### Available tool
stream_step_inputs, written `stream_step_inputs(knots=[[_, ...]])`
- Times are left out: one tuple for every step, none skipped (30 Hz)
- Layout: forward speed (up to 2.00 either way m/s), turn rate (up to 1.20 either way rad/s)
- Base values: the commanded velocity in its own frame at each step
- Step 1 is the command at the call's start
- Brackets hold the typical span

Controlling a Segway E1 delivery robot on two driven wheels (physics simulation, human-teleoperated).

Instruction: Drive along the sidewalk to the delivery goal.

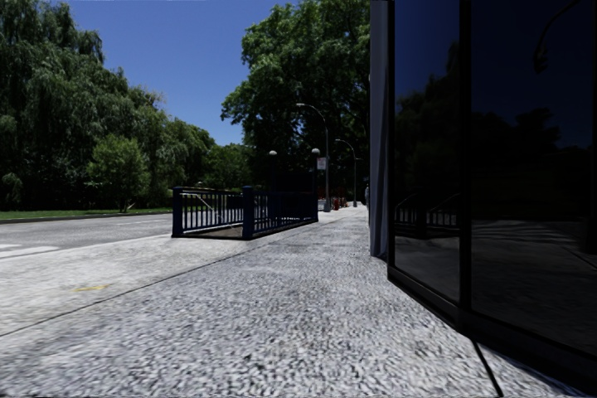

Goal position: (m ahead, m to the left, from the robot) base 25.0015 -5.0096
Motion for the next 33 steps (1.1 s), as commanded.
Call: stream_step_inputs(knots=[[1.83,0.0],[1.83,0.0],[1.9,0.0],[2.0,0.0],[2.0,0.0],[2.0,0.0],[2.0,0.0],[2.0,0.0],[2.0,0.0],[2.0,0.0],[2.0,0.0],[2.0,0.0],[2.0,0.0],[2.0,0.0],[2.0,0.0],[2.0,0.0],[2.0,0.0],[2.0,0.0],[2.0,0.0],[2.0,0.0],[2.0,0.0],[2.0,0.0],[2.0,0.0],[2.0,0.0],[2.0,0.0],[2.0,0.0],[2.0,0.0],[2.0,0.0],[2.0,0.0],[2.0,0.0],[2.0,0.0],[2.0,0.0],[2.0,0.0]])
